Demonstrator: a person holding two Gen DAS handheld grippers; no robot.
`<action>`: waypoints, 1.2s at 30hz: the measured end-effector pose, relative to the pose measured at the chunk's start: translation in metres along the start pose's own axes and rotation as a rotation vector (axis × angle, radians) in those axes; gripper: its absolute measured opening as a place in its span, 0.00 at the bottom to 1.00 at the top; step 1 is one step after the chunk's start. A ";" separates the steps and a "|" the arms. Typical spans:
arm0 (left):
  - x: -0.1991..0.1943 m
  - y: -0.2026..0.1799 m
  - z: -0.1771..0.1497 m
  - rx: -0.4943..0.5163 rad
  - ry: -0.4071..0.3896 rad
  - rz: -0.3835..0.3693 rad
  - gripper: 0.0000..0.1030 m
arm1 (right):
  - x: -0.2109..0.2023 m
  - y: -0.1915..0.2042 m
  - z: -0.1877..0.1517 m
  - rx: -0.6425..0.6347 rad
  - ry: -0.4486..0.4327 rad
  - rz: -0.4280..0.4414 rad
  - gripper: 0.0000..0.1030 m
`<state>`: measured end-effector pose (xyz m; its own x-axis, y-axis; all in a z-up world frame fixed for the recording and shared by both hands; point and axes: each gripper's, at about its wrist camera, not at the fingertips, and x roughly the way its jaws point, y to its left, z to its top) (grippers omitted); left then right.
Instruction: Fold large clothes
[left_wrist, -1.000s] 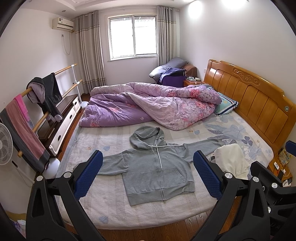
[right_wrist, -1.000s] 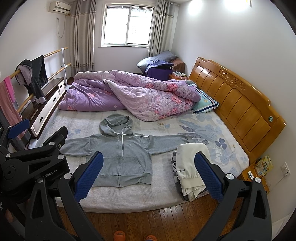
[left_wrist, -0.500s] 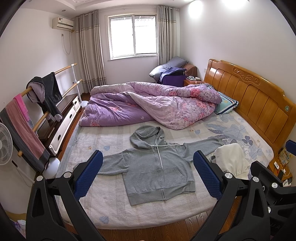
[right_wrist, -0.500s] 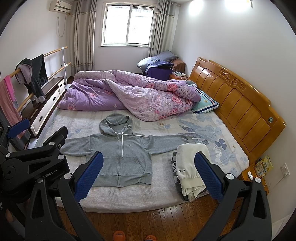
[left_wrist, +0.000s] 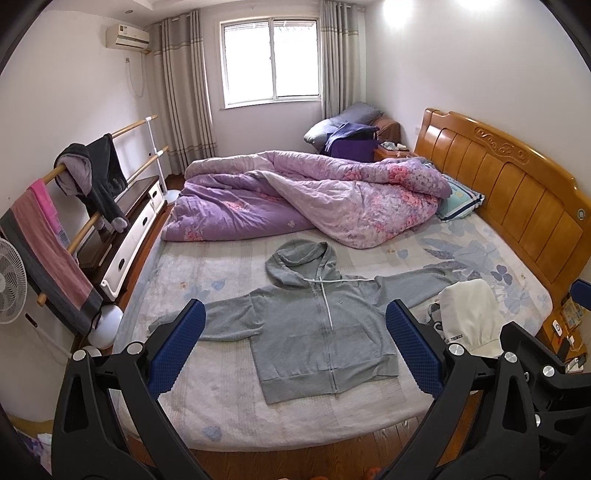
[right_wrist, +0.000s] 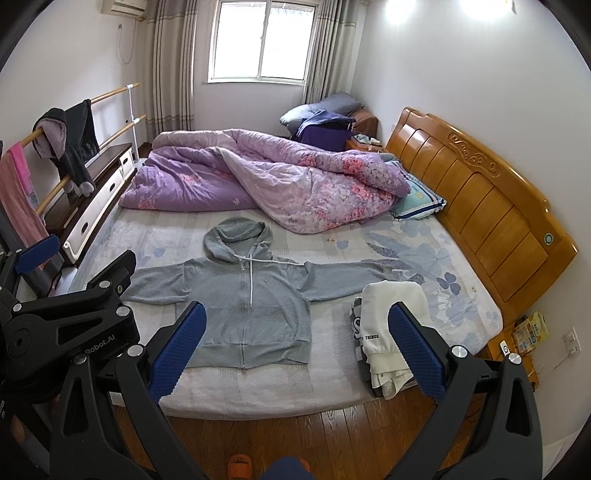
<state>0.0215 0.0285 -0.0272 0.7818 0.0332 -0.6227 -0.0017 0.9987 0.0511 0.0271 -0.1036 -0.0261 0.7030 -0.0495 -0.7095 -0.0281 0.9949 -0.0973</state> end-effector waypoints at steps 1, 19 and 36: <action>0.004 0.001 0.000 -0.005 0.007 0.003 0.95 | 0.005 0.002 0.003 -0.008 0.005 0.003 0.92; 0.157 0.024 0.053 -0.089 0.189 0.184 0.95 | 0.162 0.028 0.086 -0.137 0.118 0.214 0.92; 0.315 0.133 0.042 -0.316 0.513 0.285 0.95 | 0.319 0.135 0.133 -0.368 0.296 0.341 0.93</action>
<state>0.2936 0.1703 -0.1835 0.3283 0.2343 -0.9151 -0.4083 0.9088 0.0862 0.3417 0.0264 -0.1727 0.3835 0.1924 -0.9033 -0.5005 0.8653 -0.0282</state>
